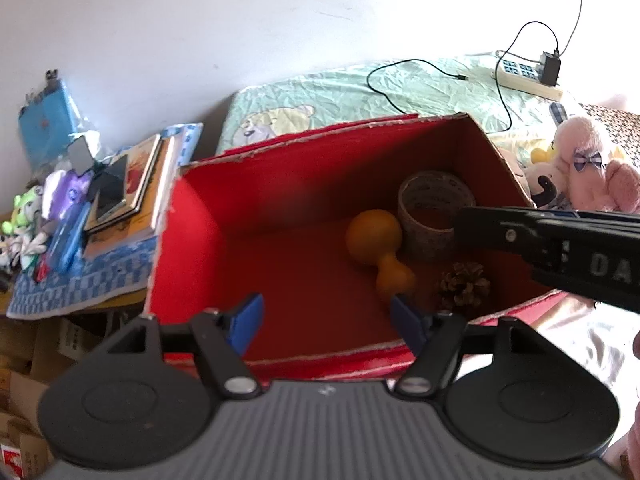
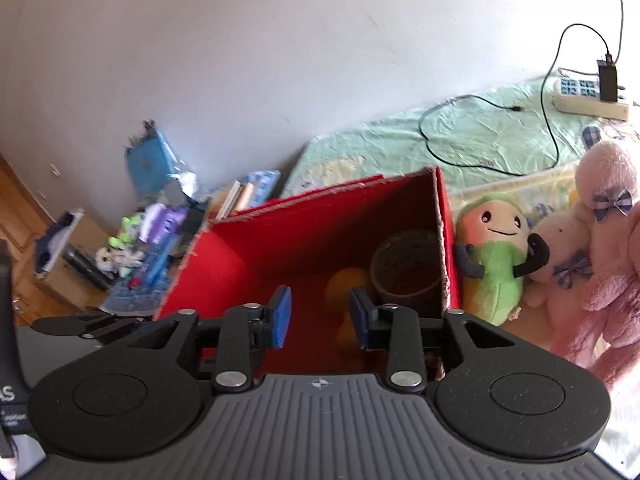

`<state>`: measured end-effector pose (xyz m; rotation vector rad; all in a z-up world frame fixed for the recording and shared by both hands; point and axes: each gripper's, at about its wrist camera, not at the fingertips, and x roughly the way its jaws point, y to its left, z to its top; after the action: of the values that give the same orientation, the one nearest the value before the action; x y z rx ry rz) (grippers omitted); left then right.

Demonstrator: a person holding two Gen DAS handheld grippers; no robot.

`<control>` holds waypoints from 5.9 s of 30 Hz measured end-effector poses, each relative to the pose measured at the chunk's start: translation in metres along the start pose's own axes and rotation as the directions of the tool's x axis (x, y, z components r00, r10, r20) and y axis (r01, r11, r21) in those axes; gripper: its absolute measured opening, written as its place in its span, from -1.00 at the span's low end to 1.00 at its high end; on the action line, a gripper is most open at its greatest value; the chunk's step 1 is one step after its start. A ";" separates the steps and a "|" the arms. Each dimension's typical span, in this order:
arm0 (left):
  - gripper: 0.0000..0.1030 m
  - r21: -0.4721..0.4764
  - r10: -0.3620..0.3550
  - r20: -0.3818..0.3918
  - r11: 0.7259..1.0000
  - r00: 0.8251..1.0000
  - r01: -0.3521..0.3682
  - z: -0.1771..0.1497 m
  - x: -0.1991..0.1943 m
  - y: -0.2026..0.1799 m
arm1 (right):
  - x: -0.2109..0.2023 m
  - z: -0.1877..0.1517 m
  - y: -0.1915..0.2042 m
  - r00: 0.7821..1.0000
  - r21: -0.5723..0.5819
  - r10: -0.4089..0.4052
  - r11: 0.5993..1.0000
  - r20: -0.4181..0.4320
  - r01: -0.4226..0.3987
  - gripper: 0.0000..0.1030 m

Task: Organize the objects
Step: 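Withdraw the right gripper from the box toward the red-and-white figurine, then grasp the figurine with the beige cord loop using the right gripper, then lift the figurine with the right gripper and carry it over the box, then lower the figurine beside the gourd and open the right gripper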

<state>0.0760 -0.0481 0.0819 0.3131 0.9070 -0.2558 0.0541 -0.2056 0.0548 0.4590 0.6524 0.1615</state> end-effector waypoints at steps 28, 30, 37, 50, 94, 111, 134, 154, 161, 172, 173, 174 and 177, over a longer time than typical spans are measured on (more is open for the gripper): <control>0.41 -0.083 -0.077 -0.003 0.994 0.997 0.077 -0.063 -0.023 -0.018 | -0.018 -0.046 -0.033 0.964 0.011 0.221 0.975 -0.146 -0.222 -0.17; 0.39 -0.079 -0.116 -0.004 0.990 0.993 0.115 -0.068 -0.022 -0.021 | -0.015 -0.053 -0.037 0.961 0.016 0.218 0.976 -0.171 -0.218 -0.17; 0.25 -0.059 -0.235 -0.062 0.971 0.970 0.231 -0.086 -0.008 -0.039 | 0.004 -0.075 -0.051 0.935 0.089 0.207 0.978 -0.287 -0.189 -0.18; 0.05 -0.084 -0.324 -0.146 0.945 0.935 0.315 -0.104 0.031 -0.043 | 0.021 -0.091 -0.061 0.888 0.194 0.249 0.963 -0.387 -0.186 -0.30; 0.00 0.220 -0.401 -0.121 0.881 0.908 0.419 -0.086 0.013 -0.110 | -0.035 -0.084 -0.108 0.938 0.325 0.204 0.940 -0.281 -0.106 -0.49; 0.02 0.367 -0.472 0.117 0.838 0.874 0.403 -0.015 -0.047 -0.135 | -0.079 -0.017 -0.088 0.992 0.234 0.123 0.965 -0.004 -0.119 -0.49; 0.00 0.080 -0.398 -0.051 0.913 0.916 0.401 0.055 0.073 0.032 | 0.103 0.046 0.012 0.952 0.031 0.080 0.997 -0.296 -0.074 -0.50; 0.32 0.137 -0.331 -0.241 0.919 0.912 0.370 0.046 0.122 0.042 | 0.169 0.025 0.011 0.835 0.064 -0.046 0.993 -0.548 0.096 -0.55; 0.45 0.125 -0.329 -0.252 0.921 0.910 0.368 0.046 0.126 0.044 | 0.167 0.022 0.008 0.837 0.093 -0.032 0.991 -0.546 0.098 -0.53; 0.70 0.078 -0.307 -0.248 0.939 0.919 0.334 0.051 0.129 0.050 | 0.161 0.022 0.001 0.860 0.138 -0.006 0.986 -0.511 0.089 -0.50; 0.71 0.074 -0.304 -0.250 0.941 0.919 0.331 0.052 0.129 0.051 | 0.162 0.021 0.001 0.861 0.140 -0.006 0.986 -0.509 0.089 -0.50; 0.71 0.073 -0.302 -0.250 0.942 0.920 0.329 0.052 0.129 0.051 | 0.162 0.022 0.001 0.861 0.141 -0.005 0.986 -0.508 0.089 -0.49; 0.72 0.077 -0.294 -0.243 0.944 0.924 0.321 0.052 0.128 0.051 | 0.164 0.022 0.000 0.859 0.146 0.006 0.986 -0.512 0.080 -0.44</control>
<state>0.2069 -0.0313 0.0175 0.3102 1.1729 -0.5746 0.1972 -0.1669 -0.0199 0.5666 1.2071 0.1970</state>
